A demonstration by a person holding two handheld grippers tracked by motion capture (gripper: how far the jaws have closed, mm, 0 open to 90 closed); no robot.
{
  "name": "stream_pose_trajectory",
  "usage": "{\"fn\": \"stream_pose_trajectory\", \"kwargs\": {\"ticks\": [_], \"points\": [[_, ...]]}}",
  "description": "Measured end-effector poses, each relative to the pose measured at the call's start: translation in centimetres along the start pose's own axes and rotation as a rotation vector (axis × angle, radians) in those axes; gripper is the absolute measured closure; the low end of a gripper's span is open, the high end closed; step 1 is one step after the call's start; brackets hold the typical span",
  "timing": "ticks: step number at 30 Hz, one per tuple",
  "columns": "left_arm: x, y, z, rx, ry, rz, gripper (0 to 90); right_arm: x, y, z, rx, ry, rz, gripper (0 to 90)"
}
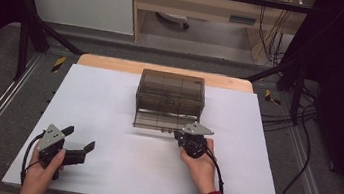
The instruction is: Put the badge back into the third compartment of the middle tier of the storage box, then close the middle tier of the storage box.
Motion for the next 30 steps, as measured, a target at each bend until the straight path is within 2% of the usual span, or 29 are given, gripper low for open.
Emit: {"fn": "stream_pose_trajectory", "kwargs": {"ticks": [30], "points": [[-0.03, 0.0, -0.01, -0.001, 0.003, 0.0, 5.0, 0.0, 0.04, 0.01, 0.0, 0.005, 0.004, 90.0]]}}
Point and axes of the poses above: each handheld gripper's, and its own axes: z roughly backward along the jaws, y roughly out of its underside, x roughly to its left, the point moved 6 cm from there along -z, roughly forward along the jaws, and after that the axes turned 6 degrees about -x, right-handed, at the moved point
